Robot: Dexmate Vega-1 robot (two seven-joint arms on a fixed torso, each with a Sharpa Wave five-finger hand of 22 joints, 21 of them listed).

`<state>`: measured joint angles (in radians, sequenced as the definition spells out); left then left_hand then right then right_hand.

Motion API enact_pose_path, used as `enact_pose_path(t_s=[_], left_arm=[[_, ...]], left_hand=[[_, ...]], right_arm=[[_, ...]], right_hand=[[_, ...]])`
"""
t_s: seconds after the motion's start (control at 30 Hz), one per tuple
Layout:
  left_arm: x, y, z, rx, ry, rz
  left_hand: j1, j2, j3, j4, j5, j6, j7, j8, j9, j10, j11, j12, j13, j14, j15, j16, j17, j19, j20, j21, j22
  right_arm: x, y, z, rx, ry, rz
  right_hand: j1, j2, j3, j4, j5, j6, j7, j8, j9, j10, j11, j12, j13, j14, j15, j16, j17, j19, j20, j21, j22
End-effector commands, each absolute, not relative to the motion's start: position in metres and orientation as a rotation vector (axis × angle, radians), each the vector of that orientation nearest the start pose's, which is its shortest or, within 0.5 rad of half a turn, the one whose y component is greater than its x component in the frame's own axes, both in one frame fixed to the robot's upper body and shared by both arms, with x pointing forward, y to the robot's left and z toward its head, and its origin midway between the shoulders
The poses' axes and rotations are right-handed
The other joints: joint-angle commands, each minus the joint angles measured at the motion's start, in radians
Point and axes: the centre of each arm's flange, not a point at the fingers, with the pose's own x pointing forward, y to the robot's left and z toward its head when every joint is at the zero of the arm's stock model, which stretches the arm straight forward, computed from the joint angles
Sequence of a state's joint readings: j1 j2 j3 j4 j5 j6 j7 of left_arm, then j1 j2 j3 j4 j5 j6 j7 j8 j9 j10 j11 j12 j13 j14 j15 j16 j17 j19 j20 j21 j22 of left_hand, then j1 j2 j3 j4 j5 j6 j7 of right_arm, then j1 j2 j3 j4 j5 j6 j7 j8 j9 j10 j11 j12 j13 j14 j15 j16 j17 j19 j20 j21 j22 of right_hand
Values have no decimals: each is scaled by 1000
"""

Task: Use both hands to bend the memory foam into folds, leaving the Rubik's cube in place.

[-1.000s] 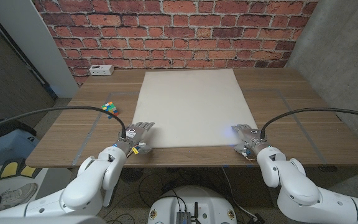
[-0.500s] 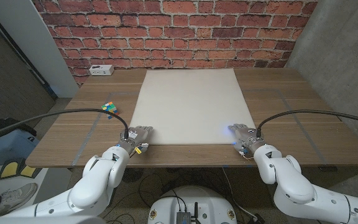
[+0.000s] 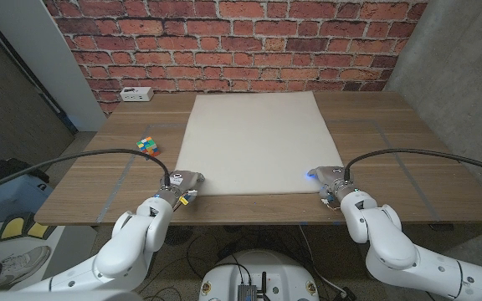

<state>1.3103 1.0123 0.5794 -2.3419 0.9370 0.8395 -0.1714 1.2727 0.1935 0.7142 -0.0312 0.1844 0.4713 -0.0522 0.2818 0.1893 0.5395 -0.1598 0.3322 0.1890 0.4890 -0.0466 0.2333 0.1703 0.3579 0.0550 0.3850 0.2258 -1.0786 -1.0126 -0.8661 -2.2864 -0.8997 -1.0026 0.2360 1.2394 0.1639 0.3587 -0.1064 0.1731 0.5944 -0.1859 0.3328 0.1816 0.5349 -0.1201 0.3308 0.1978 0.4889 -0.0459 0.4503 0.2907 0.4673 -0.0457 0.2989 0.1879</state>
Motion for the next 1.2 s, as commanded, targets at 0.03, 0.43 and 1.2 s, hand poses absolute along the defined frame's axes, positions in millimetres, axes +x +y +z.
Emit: enact_pose_path(t_s=[0.03,0.43,1.2], left_arm=[[456,234,-109,1579,-358,185],[448,232,-104,1545,-337,48],[450,223,-115,1823,-363,338]], left_hand=[[-12,-5,6,3,-4,41,-1,10,5,36,3,8,1,37,-89,-4,-2,23,-10,19,3],[-493,-251,-388,112,17,-259,6,-107,-4,-267,77,-149,5,-234,-5,-60,3,-120,35,-44,-36],[-314,-216,-460,-41,120,-456,16,-75,-6,-467,87,-112,4,-395,29,-38,2,-142,44,-118,-37]], right_arm=[[478,-221,-137,-1611,-348,-219],[474,-222,-134,-1545,-452,-312],[461,-230,-113,-1278,-538,-326]], right_hand=[[-66,24,-37,41,6,297,84,53,11,222,13,76,28,169,-170,124,91,54,-35,37,9],[-95,27,-52,67,25,361,103,72,37,322,14,135,62,245,-167,182,163,60,-66,57,15],[-91,32,-33,75,49,372,147,107,102,373,80,210,126,250,-162,183,238,61,-37,85,18]])
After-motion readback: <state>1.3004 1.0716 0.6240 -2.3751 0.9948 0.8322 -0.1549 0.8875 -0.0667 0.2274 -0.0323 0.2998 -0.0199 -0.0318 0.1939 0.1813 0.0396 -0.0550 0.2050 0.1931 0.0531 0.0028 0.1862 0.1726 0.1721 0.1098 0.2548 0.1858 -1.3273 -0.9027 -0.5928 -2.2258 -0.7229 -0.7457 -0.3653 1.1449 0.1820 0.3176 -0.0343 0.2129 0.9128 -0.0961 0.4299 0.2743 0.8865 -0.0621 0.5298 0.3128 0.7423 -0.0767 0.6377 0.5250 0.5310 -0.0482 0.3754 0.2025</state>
